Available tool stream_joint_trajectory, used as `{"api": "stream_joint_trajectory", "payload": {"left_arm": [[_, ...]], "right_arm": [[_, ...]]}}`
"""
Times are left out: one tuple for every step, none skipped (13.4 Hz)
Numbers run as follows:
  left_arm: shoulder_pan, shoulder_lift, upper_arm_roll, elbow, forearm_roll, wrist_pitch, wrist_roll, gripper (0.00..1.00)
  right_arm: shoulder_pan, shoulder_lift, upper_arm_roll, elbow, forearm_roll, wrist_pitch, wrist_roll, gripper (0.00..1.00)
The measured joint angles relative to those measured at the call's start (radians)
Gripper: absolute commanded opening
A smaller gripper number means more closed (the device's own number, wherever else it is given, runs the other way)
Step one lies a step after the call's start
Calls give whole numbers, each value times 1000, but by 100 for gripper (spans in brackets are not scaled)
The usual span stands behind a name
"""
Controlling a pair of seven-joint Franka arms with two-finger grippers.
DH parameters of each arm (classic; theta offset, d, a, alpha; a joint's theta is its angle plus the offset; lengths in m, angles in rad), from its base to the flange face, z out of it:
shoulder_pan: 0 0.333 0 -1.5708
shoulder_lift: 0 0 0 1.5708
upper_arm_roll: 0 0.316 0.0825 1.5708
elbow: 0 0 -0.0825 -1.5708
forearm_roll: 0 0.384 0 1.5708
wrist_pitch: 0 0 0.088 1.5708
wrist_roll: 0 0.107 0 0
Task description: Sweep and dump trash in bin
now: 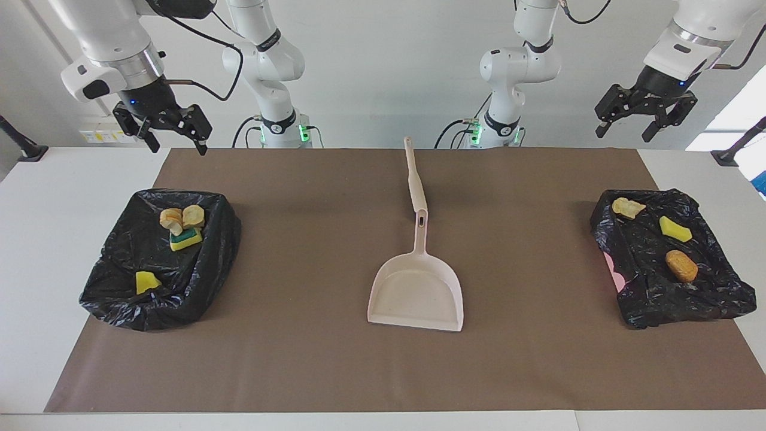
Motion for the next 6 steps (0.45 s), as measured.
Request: {"api": "stream_joint_trajectory", "payload": {"left_arm": [[0, 4, 0, 0, 0, 0, -2, 100], [0, 4, 0, 0, 0, 0, -3, 100], [0, 4, -1, 0, 0, 0, -3, 100], [0, 4, -1, 0, 0, 0, -3, 100], [0, 4, -1, 0, 0, 0, -3, 100], [0, 4, -1, 0, 0, 0, -3, 100]], "right_arm": [[0, 0, 0, 0, 0, -1, 0, 100], [0, 0, 0, 0, 0, -4, 0, 100], [0, 0, 0, 0, 0, -4, 0, 100], [0, 0, 0, 0, 0, -5, 0, 100], [0, 0, 0, 0, 0, -5, 0, 100], [0, 0, 0, 0, 0, -5, 0, 100]]}}
